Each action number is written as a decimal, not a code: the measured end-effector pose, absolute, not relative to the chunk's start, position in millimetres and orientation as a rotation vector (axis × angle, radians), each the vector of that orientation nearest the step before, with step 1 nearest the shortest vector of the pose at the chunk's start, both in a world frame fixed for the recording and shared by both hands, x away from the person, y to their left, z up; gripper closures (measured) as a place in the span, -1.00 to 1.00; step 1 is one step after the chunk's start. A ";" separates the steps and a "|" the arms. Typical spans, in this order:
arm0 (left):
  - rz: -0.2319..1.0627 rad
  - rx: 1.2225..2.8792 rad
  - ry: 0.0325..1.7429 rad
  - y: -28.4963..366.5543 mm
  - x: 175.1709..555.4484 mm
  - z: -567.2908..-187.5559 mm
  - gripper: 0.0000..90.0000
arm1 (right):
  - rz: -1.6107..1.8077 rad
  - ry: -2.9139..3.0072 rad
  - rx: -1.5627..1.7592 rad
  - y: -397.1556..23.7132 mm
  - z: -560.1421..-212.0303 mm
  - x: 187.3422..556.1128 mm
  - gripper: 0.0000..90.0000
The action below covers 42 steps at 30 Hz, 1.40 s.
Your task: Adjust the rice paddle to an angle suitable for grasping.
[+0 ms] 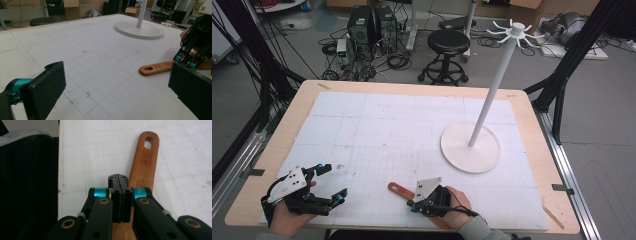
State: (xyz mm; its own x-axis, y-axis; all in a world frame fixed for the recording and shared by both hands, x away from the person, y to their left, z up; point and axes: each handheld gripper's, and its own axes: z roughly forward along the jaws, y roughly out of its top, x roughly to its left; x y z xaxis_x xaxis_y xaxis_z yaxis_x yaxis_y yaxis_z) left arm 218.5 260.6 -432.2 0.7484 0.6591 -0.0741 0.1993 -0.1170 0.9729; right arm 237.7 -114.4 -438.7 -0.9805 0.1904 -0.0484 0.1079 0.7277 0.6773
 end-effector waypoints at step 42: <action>0.449 1.673 0.686 260.4 217.7 -430.9 -0.96 | 1.075 2.786 0.451 -176.6 -437.6 255.7 1.00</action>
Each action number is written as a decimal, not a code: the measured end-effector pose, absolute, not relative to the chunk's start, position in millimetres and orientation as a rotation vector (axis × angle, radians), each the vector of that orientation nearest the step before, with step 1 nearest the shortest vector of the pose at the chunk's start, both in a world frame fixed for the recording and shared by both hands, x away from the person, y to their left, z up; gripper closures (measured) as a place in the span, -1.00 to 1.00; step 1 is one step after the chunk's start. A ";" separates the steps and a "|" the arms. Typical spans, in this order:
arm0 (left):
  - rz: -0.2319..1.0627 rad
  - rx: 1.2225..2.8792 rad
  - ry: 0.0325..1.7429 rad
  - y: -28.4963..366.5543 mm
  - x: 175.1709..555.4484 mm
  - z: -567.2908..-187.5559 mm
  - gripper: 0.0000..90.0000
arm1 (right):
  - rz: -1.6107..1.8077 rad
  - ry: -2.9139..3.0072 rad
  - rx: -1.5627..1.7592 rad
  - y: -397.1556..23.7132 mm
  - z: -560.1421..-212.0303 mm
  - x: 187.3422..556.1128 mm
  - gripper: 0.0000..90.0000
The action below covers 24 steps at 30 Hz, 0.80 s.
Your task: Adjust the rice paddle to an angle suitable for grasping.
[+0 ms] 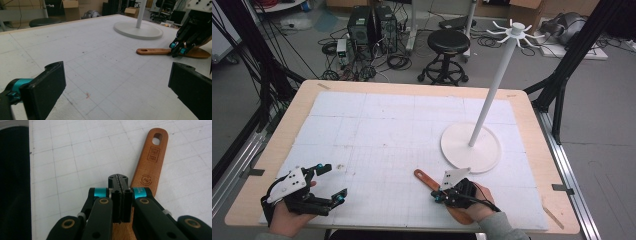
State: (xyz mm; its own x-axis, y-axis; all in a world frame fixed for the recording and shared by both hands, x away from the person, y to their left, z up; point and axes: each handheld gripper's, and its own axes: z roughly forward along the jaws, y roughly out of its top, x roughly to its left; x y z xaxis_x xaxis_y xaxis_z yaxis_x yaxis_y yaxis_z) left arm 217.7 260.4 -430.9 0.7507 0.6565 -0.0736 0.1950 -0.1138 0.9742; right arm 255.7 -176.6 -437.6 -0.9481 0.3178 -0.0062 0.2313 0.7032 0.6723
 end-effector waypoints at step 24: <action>0.442 1.691 0.685 257.6 219.9 -433.0 -0.96 | 1.110 2.662 0.571 -180.1 -438.4 292.1 0.99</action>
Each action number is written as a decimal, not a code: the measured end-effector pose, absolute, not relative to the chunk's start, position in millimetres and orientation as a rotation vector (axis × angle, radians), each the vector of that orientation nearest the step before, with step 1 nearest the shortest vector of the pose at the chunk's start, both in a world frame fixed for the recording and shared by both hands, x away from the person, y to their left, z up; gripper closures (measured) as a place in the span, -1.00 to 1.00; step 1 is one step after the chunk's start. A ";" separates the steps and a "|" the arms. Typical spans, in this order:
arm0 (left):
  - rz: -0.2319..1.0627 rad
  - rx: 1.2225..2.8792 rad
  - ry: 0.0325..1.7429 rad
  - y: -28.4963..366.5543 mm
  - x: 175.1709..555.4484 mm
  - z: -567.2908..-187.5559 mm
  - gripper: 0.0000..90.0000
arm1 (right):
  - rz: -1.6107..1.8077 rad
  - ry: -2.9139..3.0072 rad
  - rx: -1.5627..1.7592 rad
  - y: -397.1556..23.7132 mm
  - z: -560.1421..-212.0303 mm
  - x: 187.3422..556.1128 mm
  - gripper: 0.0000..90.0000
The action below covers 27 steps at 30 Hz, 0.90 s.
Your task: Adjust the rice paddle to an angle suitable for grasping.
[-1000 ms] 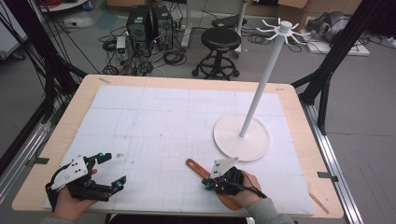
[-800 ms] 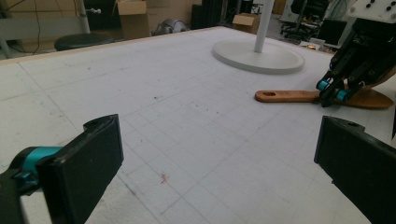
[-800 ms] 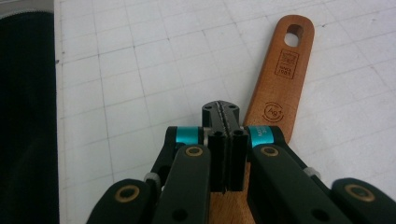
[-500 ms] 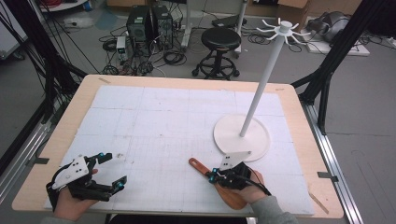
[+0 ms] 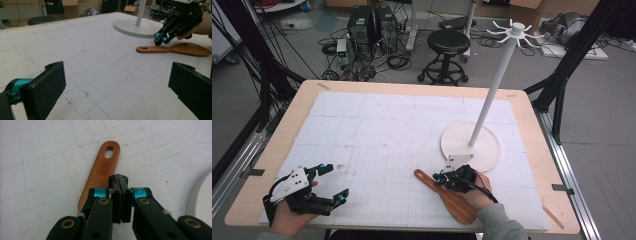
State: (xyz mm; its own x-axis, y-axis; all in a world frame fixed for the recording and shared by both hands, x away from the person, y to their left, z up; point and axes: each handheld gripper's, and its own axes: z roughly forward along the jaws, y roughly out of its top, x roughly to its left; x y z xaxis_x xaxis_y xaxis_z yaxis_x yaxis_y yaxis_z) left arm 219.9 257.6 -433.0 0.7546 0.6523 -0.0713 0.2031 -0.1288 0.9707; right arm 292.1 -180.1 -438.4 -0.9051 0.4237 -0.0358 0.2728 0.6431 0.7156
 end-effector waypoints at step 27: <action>0.442 1.685 0.697 259.3 219.8 -433.8 -0.96 | 1.155 2.787 0.329 -147.5 -436.6 271.2 0.98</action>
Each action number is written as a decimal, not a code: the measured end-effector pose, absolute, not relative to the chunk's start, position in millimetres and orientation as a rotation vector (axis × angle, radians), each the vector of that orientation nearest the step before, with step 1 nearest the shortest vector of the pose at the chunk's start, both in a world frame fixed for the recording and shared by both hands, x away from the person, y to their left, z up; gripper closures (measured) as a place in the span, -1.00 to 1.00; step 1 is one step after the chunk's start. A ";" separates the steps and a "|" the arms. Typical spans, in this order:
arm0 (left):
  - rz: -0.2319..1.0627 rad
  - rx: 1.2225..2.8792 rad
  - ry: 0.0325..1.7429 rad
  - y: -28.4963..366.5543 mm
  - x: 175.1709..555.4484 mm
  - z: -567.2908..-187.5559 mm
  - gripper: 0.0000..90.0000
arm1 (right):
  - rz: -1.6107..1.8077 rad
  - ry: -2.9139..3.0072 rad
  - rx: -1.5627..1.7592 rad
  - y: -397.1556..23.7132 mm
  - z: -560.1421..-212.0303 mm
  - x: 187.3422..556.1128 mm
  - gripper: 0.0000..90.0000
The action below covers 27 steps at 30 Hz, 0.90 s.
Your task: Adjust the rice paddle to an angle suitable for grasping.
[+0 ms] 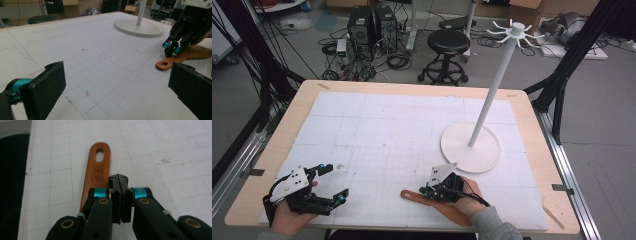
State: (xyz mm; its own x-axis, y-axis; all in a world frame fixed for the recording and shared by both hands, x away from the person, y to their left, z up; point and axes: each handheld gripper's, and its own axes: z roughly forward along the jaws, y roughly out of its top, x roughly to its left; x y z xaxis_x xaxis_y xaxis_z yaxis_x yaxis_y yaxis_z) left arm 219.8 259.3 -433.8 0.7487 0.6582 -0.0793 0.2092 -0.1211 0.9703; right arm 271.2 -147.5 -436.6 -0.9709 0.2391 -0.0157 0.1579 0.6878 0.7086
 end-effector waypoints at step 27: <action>0.442 1.681 0.689 259.7 218.9 -432.3 -0.96 | 1.211 2.755 0.450 -153.4 -411.9 246.4 -1.00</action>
